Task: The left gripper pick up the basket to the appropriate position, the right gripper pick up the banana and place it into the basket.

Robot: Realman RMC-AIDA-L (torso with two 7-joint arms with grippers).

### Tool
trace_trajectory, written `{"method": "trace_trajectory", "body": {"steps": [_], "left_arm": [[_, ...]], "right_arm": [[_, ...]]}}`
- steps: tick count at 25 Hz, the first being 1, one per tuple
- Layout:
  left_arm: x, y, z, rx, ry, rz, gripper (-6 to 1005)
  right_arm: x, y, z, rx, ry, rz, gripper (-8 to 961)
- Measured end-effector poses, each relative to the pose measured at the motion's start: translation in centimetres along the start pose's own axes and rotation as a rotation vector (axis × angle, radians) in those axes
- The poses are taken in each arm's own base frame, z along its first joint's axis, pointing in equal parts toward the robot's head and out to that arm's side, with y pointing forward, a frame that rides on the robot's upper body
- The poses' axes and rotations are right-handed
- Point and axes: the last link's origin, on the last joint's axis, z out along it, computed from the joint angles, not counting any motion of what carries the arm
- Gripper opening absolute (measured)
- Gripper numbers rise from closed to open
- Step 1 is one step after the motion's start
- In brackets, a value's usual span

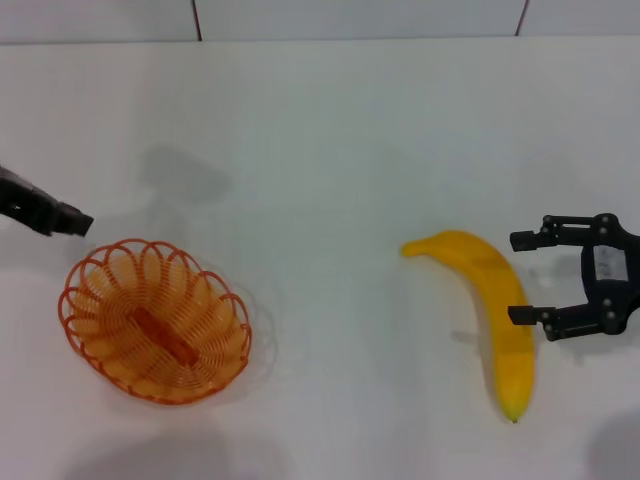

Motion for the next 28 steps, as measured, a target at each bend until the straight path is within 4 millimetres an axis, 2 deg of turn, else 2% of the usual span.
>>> {"method": "trace_trajectory", "body": {"steps": [4, 9, 14, 20, 28], "left_arm": [[-0.1, 0.3, 0.1, -0.017, -0.008, 0.045, 156], [0.0, 0.4, 0.1, -0.021, -0.003, 0.061, 264], [-0.1, 0.3, 0.0, -0.018, -0.008, 0.068, 464], [0.1, 1.1, 0.7, -0.027, -0.054, 0.146, 650], [-0.3, 1.4, 1.7, -0.037, -0.115, 0.186, 637]], "right_arm": [[0.0, 0.0, 0.0, 0.002, 0.0, 0.0, 851], [0.0, 0.0, -0.1, 0.001, 0.001, 0.0, 851], [0.0, 0.0, -0.2, 0.003, 0.002, 0.0, 851], [0.1, -0.1, -0.2, 0.006, 0.004, 0.001, 851], [-0.1, -0.2, 0.0, 0.003, 0.002, -0.004, 852]]}}
